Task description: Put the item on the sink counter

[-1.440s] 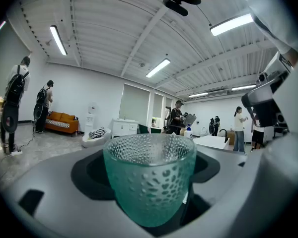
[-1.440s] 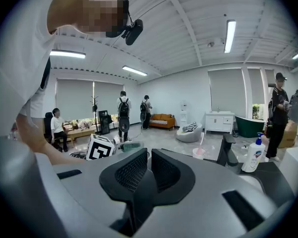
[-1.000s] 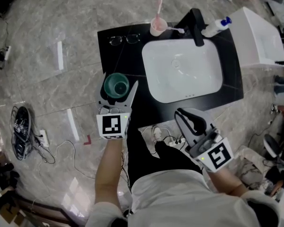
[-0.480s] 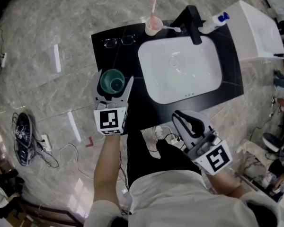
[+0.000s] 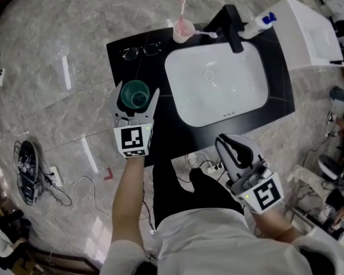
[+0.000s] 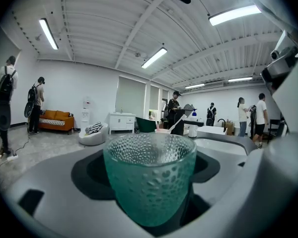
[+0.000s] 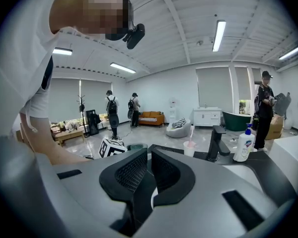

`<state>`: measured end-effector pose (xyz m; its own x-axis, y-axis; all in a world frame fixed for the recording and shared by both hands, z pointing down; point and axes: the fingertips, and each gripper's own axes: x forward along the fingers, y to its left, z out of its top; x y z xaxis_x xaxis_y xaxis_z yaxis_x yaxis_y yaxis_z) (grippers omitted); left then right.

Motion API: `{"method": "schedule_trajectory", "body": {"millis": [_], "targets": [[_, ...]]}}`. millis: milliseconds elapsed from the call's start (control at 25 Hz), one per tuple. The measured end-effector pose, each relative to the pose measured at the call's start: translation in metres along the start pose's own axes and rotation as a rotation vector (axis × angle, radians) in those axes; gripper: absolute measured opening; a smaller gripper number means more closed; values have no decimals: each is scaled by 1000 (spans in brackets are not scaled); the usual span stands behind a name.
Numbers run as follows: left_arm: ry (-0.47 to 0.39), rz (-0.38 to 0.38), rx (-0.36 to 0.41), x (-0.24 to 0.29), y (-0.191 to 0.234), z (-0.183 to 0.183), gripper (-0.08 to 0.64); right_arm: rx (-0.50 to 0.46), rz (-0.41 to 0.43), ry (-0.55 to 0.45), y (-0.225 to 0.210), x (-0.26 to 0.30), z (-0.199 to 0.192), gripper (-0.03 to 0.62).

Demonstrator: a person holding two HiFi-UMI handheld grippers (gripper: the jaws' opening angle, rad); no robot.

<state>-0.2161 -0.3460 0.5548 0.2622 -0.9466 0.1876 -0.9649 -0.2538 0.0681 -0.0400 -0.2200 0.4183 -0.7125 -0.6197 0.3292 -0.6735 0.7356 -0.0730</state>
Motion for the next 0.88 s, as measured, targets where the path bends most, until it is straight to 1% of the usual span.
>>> {"method": "schedule_trajectory", "body": {"millis": [200, 480, 640, 880], "targets": [[10, -7, -1, 6, 1, -6, 397, 2, -17, 2, -3, 0, 0, 49], [28, -8, -3, 13, 4, -19, 397, 16, -12, 23, -5, 4, -8, 49], [11, -14, 7, 14, 3, -20, 397, 20, -12, 31, -5, 5, -13, 49], [1, -24, 2, 15, 2, -19, 397, 25, -10, 33, -6, 6, -15, 49]]}}
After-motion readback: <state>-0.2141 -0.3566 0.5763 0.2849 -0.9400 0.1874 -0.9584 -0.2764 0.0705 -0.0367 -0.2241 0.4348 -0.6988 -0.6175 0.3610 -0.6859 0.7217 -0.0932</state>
